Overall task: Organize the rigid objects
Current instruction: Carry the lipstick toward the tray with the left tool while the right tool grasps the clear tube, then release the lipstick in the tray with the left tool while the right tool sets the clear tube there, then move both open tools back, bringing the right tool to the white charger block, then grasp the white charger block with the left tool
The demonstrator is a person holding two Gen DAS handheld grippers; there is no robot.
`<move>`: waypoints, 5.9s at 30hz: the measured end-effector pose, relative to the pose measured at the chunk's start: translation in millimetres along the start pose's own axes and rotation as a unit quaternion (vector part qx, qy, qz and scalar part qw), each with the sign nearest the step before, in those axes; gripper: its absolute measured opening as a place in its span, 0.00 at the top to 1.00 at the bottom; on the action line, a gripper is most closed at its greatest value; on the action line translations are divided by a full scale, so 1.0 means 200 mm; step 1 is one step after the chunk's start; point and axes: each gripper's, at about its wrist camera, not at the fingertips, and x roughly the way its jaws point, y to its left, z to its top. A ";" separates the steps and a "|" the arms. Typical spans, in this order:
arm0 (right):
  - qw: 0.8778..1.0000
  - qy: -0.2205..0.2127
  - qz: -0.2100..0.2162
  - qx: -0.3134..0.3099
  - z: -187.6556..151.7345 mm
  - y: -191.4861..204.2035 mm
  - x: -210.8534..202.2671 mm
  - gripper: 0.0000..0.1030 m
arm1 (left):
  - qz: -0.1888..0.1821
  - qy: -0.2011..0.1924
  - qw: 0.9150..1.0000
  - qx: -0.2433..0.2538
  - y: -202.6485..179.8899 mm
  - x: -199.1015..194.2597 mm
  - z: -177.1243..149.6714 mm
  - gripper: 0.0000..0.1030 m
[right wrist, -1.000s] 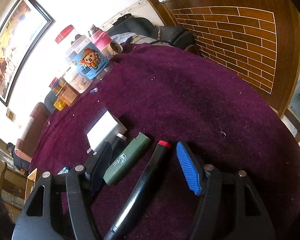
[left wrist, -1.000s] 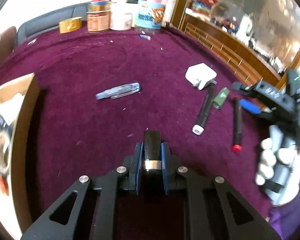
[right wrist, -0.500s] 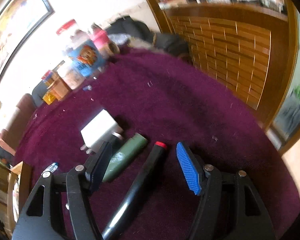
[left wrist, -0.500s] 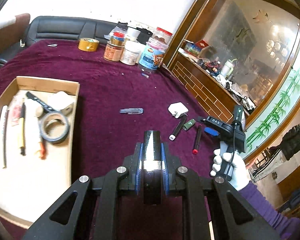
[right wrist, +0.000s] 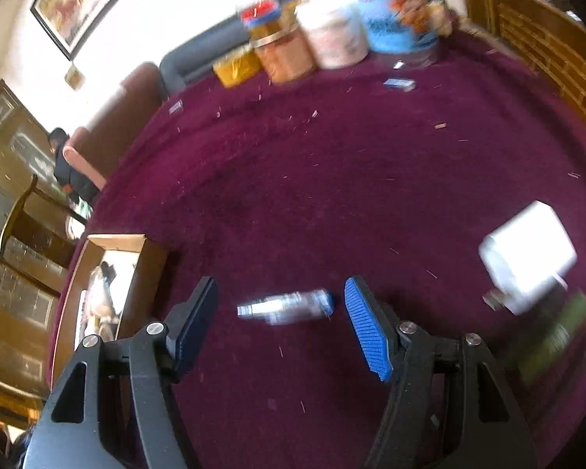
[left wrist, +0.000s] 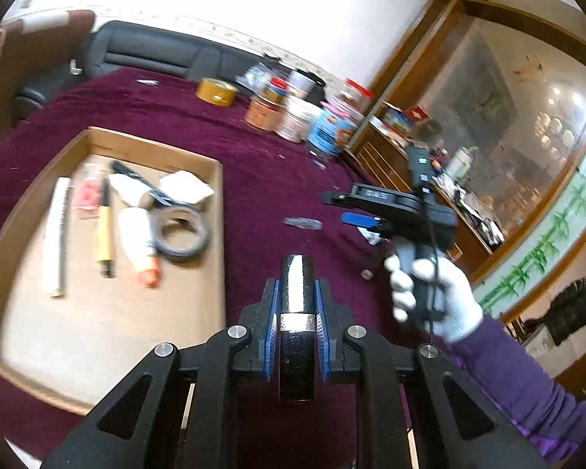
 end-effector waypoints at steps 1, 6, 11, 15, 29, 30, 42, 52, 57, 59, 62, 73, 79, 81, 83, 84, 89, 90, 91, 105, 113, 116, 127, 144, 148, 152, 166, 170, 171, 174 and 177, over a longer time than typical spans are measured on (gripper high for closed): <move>1.000 0.009 0.000 0.005 0.02 -0.01 0.04 0.36 | 0.007 -0.006 1.000 -0.007 0.03 -0.03 0.00 0.86; 0.995 0.069 0.067 0.021 -0.03 -0.01 0.12 0.34 | 0.035 -0.024 0.998 -0.039 0.19 -0.12 0.01 0.86; 0.985 0.124 0.116 0.000 -0.16 0.07 0.08 0.34 | 0.044 -0.024 0.997 -0.062 0.30 -0.10 0.01 0.86; 0.996 0.086 0.023 -0.025 -0.17 0.11 0.02 0.34 | 0.039 -0.020 0.996 -0.077 0.35 -0.07 0.01 0.86; 0.990 0.011 -0.132 -0.055 -0.18 0.27 0.14 0.88 | 0.059 -0.019 0.995 -0.083 0.39 -0.12 -0.02 0.86; 0.991 0.011 -0.123 -0.051 -0.18 0.26 0.13 0.88 | 0.066 -0.018 0.994 -0.083 0.39 -0.12 -0.02 0.86; 0.998 0.002 0.015 -0.057 -0.28 0.43 -0.09 0.88 | 0.159 0.030 0.983 -0.084 0.59 0.02 0.11 0.86; 0.984 0.062 0.118 -0.116 -0.48 0.79 -0.06 0.87 | 0.215 0.091 0.970 -0.071 0.73 0.25 0.22 0.85; 0.974 0.096 0.140 -0.147 -0.58 0.95 0.04 0.87 | 0.197 0.047 0.975 -0.089 0.73 0.14 0.25 0.70; 0.971 0.111 0.144 -0.156 -0.62 1.00 0.09 0.87 | 0.187 0.019 0.978 -0.090 0.70 0.05 0.24 0.67; 0.968 0.123 0.137 -0.171 -0.66 1.06 0.16 0.87 | 0.182 -0.028 0.979 -0.092 0.65 -0.12 0.22 0.54; 0.976 0.091 0.108 -0.163 -0.59 1.11 0.24 0.86 | 0.200 -0.093 0.970 -0.103 0.62 -0.38 0.12 0.44; 0.983 0.035 0.095 -0.150 -0.54 1.00 0.07 0.70 | 0.194 -0.085 0.971 -0.111 0.62 -0.36 0.11 0.44; 0.986 0.009 0.080 -0.145 -0.50 0.92 -0.01 0.70 | 0.191 -0.084 0.972 -0.109 0.60 -0.36 0.09 0.44; 0.988 -0.019 0.058 -0.142 -0.48 0.84 -0.09 0.70 | 0.188 -0.082 0.973 -0.102 0.57 -0.36 0.09 0.44; 0.988 -0.043 0.040 -0.140 -0.46 0.78 -0.15 0.70 | 0.187 -0.083 0.974 -0.099 0.55 -0.36 0.08 0.44; 0.970 -0.180 -0.075 -0.146 -0.43 0.51 -0.50 0.40 | 0.162 -0.094 0.981 -0.060 0.40 -0.36 0.09 0.44; 0.964 -0.201 -0.095 -0.143 -0.42 0.46 -0.55 0.17 | 0.154 -0.096 0.982 -0.050 0.36 -0.35 0.08 0.44; 0.959 -0.220 -0.113 -0.137 -0.42 0.39 -0.59 0.12 | 0.144 -0.096 0.984 -0.037 0.31 -0.34 0.08 0.42; 0.974 -0.106 -0.192 0.047 -0.02 -0.53 -0.50 0.12 | 0.058 -0.005 0.997 0.049 -0.15 -0.04 -0.03 0.36; 0.985 -0.042 -0.161 0.042 0.18 -0.56 -0.15 0.12 | 0.075 0.012 0.996 0.047 -0.18 -0.04 -0.05 0.36; 0.991 -0.016 -0.132 0.006 0.17 -0.46 -0.07 0.17 | 0.079 0.012 0.996 0.044 -0.16 -0.03 -0.05 0.36; 0.972 0.084 -0.033 -0.215 -0.24 0.13 0.06 0.18 | 0.061 0.037 0.997 0.032 -0.15 0.04 -0.07 0.36; 0.990 0.029 -0.079 -0.114 -0.07 0.19 0.13 0.49 | 0.051 0.045 0.997 0.024 -0.14 0.03 -0.09 0.36; 0.988 0.048 -0.074 -0.126 -0.11 0.21 0.13 0.53 | 0.055 0.046 0.997 0.018 -0.12 0.03 -0.09 0.36; 0.986 0.074 -0.061 -0.139 -0.24 0.27 0.09 0.52 | 0.050 0.055 0.997 0.010 -0.10 0.07 -0.09 0.36; 0.986 -0.146 -0.072 -0.029 -0.38 -0.16 -0.62 0.33 | 0.035 0.095 0.994 0.041 -0.23 0.17 -0.14 0.36; 0.979 -0.165 -0.095 0.066 -0.40 -0.51 -0.63 0.33 | 0.032 0.120 0.991 0.044 -0.28 0.26 -0.16 0.36; 0.977 -0.168 -0.094 0.089 -0.42 -0.59 -0.63 0.33 | 0.033 0.129 0.990 0.042 -0.29 0.29 -0.16 0.36; 0.969 -0.184 -0.095 0.138 -0.48 -0.76 -0.63 0.33 | 0.040 0.143 0.988 0.035 -0.32 0.37 -0.14 0.36; 0.961 -0.199 -0.055 0.185 -0.50 -0.85 -0.67 0.33 | 0.048 0.153 0.987 0.025 -0.35 0.46 -0.13 0.36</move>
